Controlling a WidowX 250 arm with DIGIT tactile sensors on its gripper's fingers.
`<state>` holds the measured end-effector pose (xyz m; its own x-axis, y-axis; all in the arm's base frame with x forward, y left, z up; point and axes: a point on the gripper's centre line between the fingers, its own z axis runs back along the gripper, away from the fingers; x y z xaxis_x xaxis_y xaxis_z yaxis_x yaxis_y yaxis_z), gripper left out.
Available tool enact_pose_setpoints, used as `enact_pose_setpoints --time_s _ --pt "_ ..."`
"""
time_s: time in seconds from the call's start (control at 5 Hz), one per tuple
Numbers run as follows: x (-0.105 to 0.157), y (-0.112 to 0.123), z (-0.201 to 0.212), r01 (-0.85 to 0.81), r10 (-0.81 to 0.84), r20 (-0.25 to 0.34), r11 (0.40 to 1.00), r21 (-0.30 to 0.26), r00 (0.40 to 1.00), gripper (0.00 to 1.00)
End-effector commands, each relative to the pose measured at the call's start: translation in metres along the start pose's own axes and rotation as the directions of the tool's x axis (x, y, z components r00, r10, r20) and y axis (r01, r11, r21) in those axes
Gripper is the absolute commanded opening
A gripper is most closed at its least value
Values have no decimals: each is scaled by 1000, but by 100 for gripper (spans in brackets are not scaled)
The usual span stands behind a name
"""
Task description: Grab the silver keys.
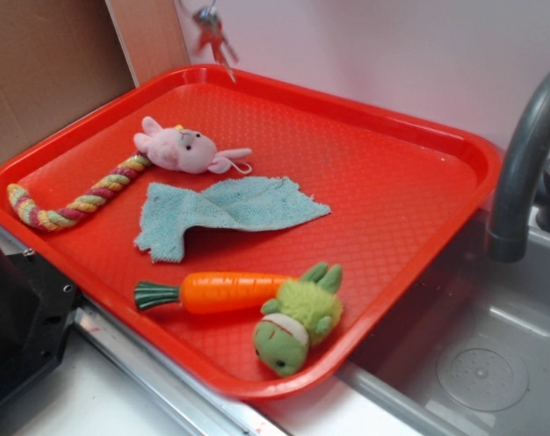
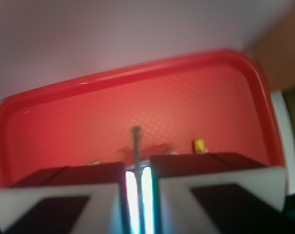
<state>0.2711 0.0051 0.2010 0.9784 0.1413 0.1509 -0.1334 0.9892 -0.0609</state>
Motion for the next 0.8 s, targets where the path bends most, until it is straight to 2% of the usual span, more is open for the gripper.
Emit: enact_pose_setpoints --time_s 0.0,0.6 --pt "14 -5 62 83 -84 -24 995 -55 996 0" --pt "6 -11 55 92 -95 -35 993 -79 995 0"
